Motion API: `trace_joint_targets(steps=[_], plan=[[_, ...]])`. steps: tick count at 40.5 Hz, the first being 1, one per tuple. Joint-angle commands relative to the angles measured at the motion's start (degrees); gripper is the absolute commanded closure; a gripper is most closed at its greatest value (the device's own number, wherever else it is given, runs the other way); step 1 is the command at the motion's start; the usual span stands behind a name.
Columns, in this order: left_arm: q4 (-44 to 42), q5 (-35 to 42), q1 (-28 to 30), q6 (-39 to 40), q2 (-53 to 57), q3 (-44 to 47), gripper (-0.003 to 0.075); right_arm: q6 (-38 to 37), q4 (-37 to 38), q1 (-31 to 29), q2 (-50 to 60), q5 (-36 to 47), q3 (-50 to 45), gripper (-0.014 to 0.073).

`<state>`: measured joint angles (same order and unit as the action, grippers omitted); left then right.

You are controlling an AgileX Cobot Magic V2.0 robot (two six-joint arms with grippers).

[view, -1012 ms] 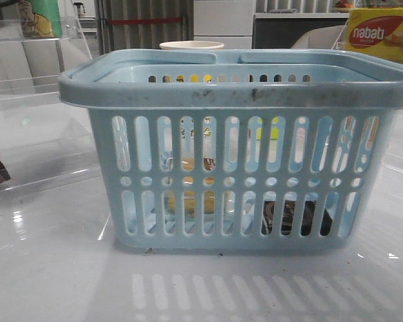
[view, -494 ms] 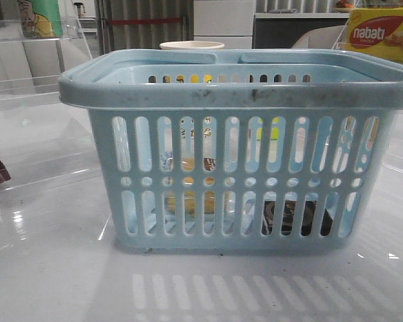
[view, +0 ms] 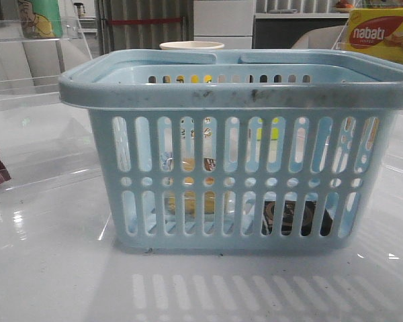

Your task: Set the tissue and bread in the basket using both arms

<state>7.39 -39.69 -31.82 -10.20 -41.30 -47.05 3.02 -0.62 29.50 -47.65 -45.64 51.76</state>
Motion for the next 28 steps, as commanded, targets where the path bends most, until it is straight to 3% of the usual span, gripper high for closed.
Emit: trace_joint_targets(steps=[1, 17, 20, 28], plan=[[0.34, 6.39, -0.37, 0.68, 0.69, -0.78, 0.0297, -0.14, 0.62, 0.11, 2.32, 0.42, 1.52, 0.0116], [0.40, 6.29, -0.37, 0.68, 0.57, -0.78, 0.0311, -2.38, 0.62, 0.11, 14.54, -3.36, -2.63, 0.0128], [0.40, 6.17, -0.37, 0.68, 0.57, -0.78, 0.0372, -2.38, 0.62, 0.11, 14.60, -3.42, -3.24, 0.0197], [0.47, 5.78, -0.37, 0.68, 0.57, -0.58, 0.0595, -2.38, 0.62, 0.11, 14.60, -3.80, -3.50, 0.0482]])
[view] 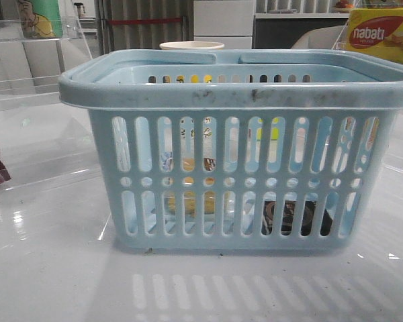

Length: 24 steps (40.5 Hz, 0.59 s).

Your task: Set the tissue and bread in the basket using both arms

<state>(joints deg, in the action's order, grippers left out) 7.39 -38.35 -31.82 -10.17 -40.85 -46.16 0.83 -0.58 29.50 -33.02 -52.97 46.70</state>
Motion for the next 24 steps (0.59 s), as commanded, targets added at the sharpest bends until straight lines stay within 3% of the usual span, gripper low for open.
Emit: trace_joint_targets(steps=[1, 5, 24], plan=[[0.47, 4.44, -0.37, 0.65, 0.12, -1.47, 0.0613, -0.20, 0.58, 0.11, -0.03, 3.39, 1.56, 0.0510], [1.20, 4.23, -0.37, 0.65, 0.12, -1.47, 0.0628, -0.20, 0.58, 0.11, -0.03, 3.13, 1.56, 0.0572], [1.75, 4.40, -0.37, 0.65, 0.12, -1.47, 0.0627, -0.20, 0.58, 0.11, -0.03, 1.85, 1.56, 0.0566]])
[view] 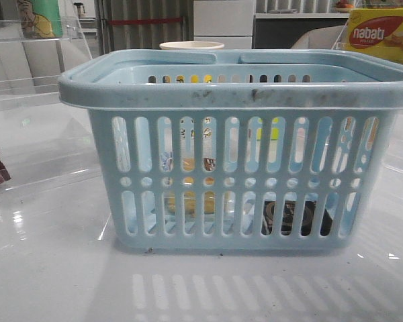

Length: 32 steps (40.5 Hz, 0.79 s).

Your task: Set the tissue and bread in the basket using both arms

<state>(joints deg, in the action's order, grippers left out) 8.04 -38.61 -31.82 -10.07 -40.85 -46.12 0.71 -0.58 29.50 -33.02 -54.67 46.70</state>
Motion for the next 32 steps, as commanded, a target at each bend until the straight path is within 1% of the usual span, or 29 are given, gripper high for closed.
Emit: trace_joint_targets(steps=[1, 4, 7, 10, 15, 18, 22, 27, 29, 32], plan=[[1.10, 4.77, -0.47, 0.55, 0.12, -1.51, 0.0627, -0.08, 0.58, 0.11, -0.03, 3.55, 1.56, 0.0566], [1.10, 4.98, -0.24, 0.55, 1.62, -0.66, 0.0627, -0.08, 0.58, 0.11, -0.03, 3.55, 1.56, 0.0566], [1.10, 7.09, 2.80, 0.39, 4.43, 1.03, 0.0627, -0.08, 0.58, 0.11, -0.03, 3.60, 1.56, 0.0566], [1.10, 9.59, 8.16, 0.39, 9.29, 3.85, 0.0627, -0.08, 0.58, 0.11, -0.03, 3.60, 1.56, 0.0566], [1.10, 15.22, 17.84, 0.39, 19.77, 11.60, 0.0627, -0.08, 0.58, 0.11, -0.03, 3.60, 1.56, 0.0566], [-0.47, 18.07, 22.43, 0.39, 25.72, 16.64, 0.0627, -0.08, 0.58, 0.11, -0.03, 3.60, 1.56, 0.0566], [-0.87, 19.85, 27.45, 0.39, 31.76, 22.43, 0.0627, -0.08, 0.58, 0.11, -0.03, 3.60, 1.56, 0.0566], [0.16, 23.48, 31.96, 0.77, 35.84, 29.28, 0.0627, -0.08, 0.58, 0.11, -0.03, 3.60, 1.56, 0.0566], [-0.97, 25.39, 32.66, 3.26, 37.37, 32.14, 0.0627, -0.08, 0.58, 0.11, -0.03, 3.60, 1.56, 0.0566], [-5.55, 27.39, 32.44, 9.65, 39.34, 35.55, 0.0627, -0.08, 0.58, 0.11, -0.03, 3.60, 1.56, 0.0566]])
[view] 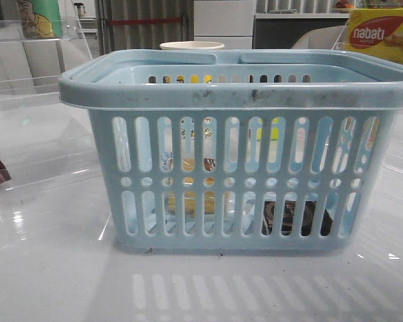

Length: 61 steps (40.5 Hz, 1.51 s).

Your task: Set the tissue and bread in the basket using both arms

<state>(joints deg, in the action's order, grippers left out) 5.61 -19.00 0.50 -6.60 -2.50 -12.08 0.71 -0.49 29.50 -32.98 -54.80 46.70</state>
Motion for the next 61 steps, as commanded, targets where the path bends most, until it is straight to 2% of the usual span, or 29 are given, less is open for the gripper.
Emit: trace_joint_targets(steps=[1, 16, 61], plan=[[-4.89, 8.29, -0.16, 8.80, 1.72, 2.44, 0.0627, -0.08, 0.49, 0.11, -0.07, 3.73, 1.56, 0.0566], [-6.34, 23.05, -3.70, 10.22, 3.66, 12.94, 0.0627, -0.08, 0.49, 0.11, -0.07, 3.73, 1.56, 0.0566], [-7.24, 23.03, -5.83, 9.71, 3.74, 12.80, 0.0627, -0.08, 0.49, 0.11, -0.07, 3.73, 1.56, 0.0566]])
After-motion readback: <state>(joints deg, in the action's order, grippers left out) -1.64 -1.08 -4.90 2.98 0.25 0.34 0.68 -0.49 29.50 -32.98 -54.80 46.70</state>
